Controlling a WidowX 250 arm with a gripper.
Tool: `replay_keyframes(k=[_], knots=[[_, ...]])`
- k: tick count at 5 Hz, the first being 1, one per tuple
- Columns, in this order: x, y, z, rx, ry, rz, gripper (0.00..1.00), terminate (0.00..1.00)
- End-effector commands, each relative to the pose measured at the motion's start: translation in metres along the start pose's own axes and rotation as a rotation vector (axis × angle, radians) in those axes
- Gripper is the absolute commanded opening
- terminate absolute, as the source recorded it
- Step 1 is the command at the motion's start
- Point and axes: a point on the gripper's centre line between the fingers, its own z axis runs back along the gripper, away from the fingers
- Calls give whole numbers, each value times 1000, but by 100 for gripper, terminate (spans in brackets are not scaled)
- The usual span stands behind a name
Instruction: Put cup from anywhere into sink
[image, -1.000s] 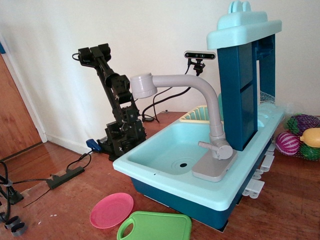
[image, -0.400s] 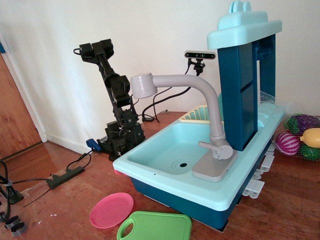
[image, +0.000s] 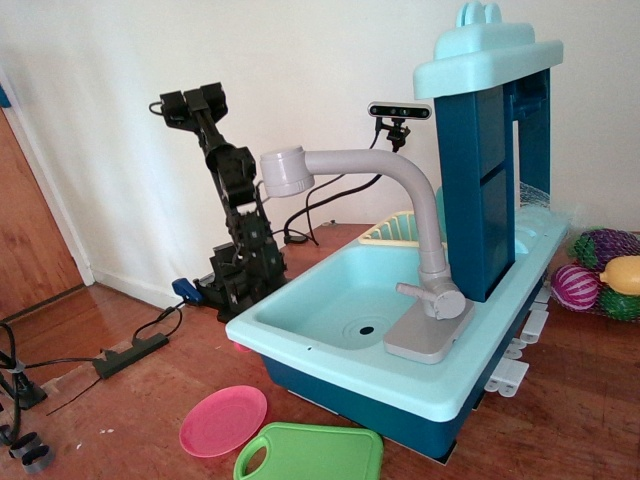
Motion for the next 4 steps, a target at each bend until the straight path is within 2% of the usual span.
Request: replay_keyframes(k=[1, 2, 3, 4], knots=[[-2, 30, 53, 31, -26, -40, 0, 0], [10, 38, 74, 33, -48, -85, 0, 0], [36, 37, 91, 35, -65, -163, 0, 0], [73, 35, 102, 21, -74, -279, 0, 0]])
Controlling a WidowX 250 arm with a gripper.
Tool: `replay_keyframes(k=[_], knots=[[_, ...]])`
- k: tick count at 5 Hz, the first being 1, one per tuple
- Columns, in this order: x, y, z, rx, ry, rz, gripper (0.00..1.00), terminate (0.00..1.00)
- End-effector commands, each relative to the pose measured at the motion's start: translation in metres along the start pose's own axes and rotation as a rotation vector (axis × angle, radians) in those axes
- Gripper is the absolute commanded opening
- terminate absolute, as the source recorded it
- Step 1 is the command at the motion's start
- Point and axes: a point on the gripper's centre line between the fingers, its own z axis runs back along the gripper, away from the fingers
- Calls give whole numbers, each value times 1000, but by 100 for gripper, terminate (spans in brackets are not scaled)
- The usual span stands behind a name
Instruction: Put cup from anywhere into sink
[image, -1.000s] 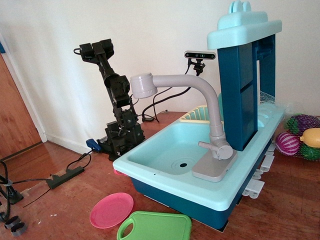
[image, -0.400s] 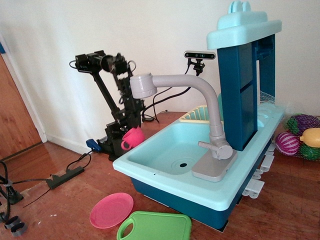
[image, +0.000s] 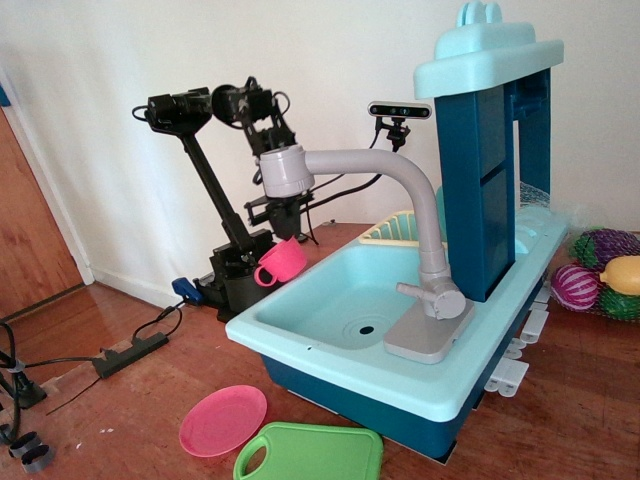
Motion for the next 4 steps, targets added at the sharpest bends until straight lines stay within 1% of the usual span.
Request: replay_keyframes(k=[1, 2, 3, 4], knots=[[50, 16, 21, -32, -31, -141, 0, 0], [65, 15, 22, -57, -58, -149, 0, 0], [59, 6, 2, -82, -50, -116, 0, 0], [56, 6, -10, -97, -33, -121, 0, 100]])
